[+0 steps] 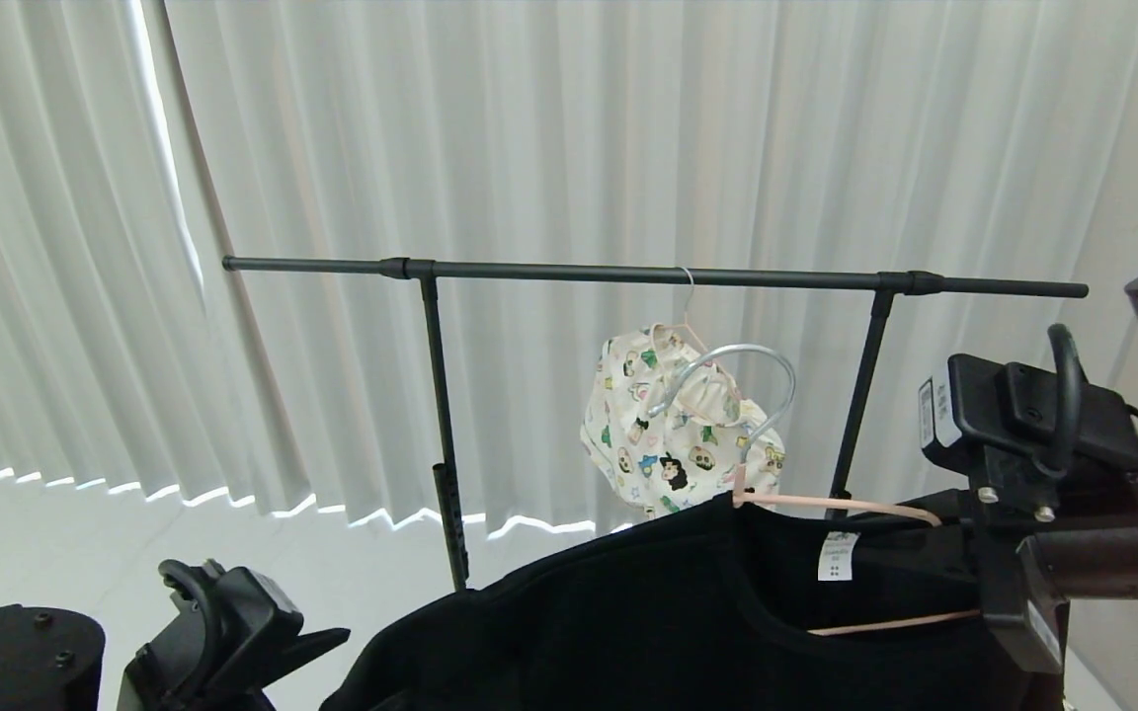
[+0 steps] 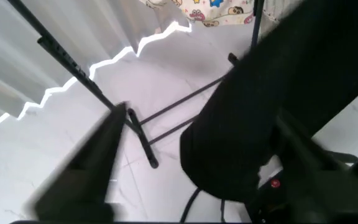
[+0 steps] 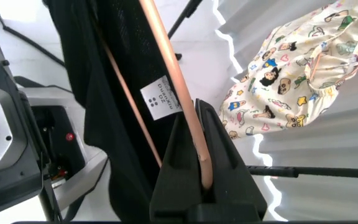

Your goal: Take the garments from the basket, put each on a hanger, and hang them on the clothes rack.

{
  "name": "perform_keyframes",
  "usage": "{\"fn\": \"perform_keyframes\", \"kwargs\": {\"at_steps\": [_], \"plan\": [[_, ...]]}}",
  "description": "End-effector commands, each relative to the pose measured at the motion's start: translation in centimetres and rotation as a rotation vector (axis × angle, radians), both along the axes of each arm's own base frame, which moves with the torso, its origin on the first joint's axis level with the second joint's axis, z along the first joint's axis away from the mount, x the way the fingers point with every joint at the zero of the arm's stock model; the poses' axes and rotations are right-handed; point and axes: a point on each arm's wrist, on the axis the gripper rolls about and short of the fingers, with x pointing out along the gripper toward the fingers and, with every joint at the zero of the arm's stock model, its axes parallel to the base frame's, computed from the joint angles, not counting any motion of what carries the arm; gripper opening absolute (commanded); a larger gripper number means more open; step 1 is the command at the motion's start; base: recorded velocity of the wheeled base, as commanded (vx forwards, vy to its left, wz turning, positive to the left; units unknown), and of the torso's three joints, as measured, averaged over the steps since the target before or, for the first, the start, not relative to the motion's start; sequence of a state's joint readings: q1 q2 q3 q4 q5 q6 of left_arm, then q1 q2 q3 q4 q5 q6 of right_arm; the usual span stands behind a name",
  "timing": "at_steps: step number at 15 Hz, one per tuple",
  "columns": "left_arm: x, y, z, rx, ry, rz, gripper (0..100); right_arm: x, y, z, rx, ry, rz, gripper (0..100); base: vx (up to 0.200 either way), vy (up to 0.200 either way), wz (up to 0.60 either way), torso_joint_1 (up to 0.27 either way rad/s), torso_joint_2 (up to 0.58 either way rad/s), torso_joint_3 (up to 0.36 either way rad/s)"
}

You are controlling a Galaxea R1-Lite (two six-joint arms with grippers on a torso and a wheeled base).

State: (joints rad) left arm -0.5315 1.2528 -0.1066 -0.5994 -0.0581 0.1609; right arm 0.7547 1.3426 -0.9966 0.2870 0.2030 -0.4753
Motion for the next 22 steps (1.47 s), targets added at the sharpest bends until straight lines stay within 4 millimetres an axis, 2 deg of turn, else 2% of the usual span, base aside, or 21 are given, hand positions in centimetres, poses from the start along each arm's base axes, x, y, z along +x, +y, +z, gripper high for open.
{"fn": "perform_keyframes", "kwargs": {"at_steps": [1, 4, 6, 11, 12, 17, 19, 22], "plan": [[0.7, 0.2, -0.5, 0.021, 0.031, 0.041, 0, -0.5, -0.6, 0.0, 0.006, -0.005, -0.008, 0, 0.0, 0.0, 0.0, 0.0, 0.0, 0.0], [2.0, 2.5, -0.7, 0.026, 0.05, 0.226, 0, -0.1, -1.6, -0.2, 0.009, -0.007, -0.061, 0, 0.0, 0.0, 0.0, 0.0, 0.0, 0.0], [2.1, 3.2, -0.8, 0.029, 0.052, 0.272, 0, 0.4, -1.8, 0.0, 0.042, -0.024, -0.093, 0, 0.0, 0.0, 0.0, 0.0, 0.0, 0.0], [2.8, 2.6, 0.4, 0.008, -0.003, 0.246, 0, 0.8, -1.5, 0.2, 0.086, -0.013, -0.127, 0, 0.0, 0.0, 0.0, 0.0, 0.0, 0.0], [3.0, 2.5, 1.0, -0.004, -0.026, 0.247, 100, 0.8, -1.5, 0.1, 0.082, -0.015, -0.133, 0, 0.0, 0.0, 0.0, 0.0, 0.0, 0.0], [2.8, 2.5, 3.2, -0.061, -0.13, 0.243, 100, 1.2, -2.3, 0.1, 0.066, -0.029, -0.208, 0, 0.0, 0.0, 0.0, 0.0, 0.0, 0.0], [2.2, 2.5, 4.7, -0.178, -0.164, 0.255, 100, 1.5, -2.7, 0.1, 0.079, -0.013, -0.277, 0, 0.0, 0.0, 0.0, 0.0, 0.0, 0.0], [2.1, 2.2, 6.7, -0.255, -0.226, 0.237, 100, 1.6, -2.9, 0.1, 0.099, 0.009, -0.397, 0, 0.0, 0.0, 0.0, 0.0, 0.0, 0.0]]}}
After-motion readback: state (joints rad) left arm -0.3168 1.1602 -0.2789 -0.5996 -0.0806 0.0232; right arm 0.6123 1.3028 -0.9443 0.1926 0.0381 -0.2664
